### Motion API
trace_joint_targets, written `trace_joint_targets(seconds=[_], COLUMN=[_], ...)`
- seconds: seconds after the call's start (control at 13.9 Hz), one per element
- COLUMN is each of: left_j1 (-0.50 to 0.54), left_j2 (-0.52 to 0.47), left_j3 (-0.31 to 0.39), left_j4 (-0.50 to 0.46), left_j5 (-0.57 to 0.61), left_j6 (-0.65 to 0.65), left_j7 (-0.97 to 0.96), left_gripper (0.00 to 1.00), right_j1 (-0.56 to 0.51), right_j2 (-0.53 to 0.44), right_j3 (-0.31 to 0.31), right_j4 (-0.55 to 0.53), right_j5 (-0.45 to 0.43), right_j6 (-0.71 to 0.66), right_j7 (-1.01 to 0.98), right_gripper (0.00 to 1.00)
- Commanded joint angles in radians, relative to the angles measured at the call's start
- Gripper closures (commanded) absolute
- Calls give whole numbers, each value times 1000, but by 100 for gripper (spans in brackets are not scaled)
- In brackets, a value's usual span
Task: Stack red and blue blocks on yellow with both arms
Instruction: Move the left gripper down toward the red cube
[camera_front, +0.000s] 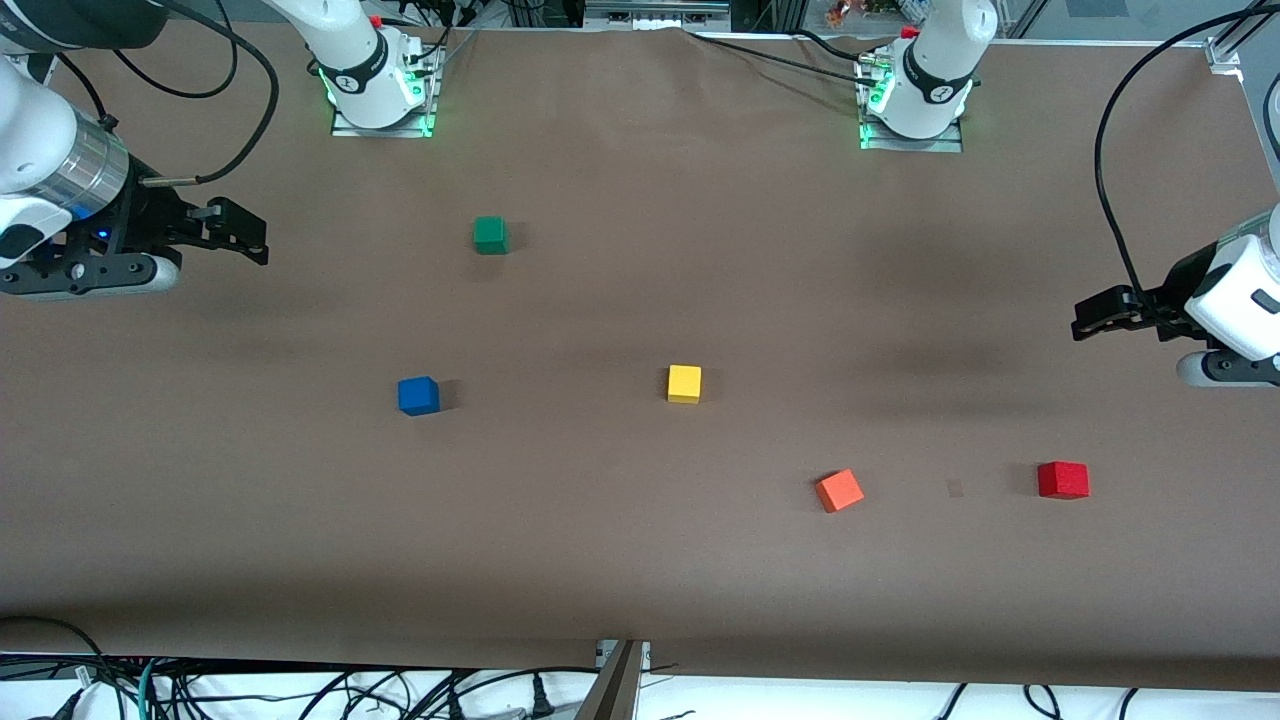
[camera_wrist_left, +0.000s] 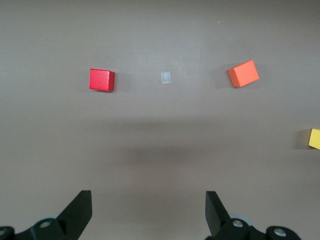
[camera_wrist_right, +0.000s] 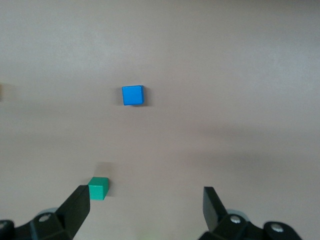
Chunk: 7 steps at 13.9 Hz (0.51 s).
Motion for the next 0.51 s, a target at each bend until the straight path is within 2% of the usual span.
trace_joint_targets(seconds=[0.0,0.29,0.43], left_j1=[-2,6,59], left_j2=[17,41,86], left_j3=[9,13,13], left_j4=[42,54,60], left_j5=[-17,-8,-13], left_j6=[-29,-27,-14], left_j7=[-1,5,8], left_gripper=[0,0,0], right_j1=[-8,-8,-8], right_j2=[7,7,7], right_j3=[4,4,6], right_j4=[26,28,28], right_j5=[-8,-8,-10], right_j6=[-18,-17,-17], right_j7=[-12,-12,-12], right_gripper=[0,0,0])
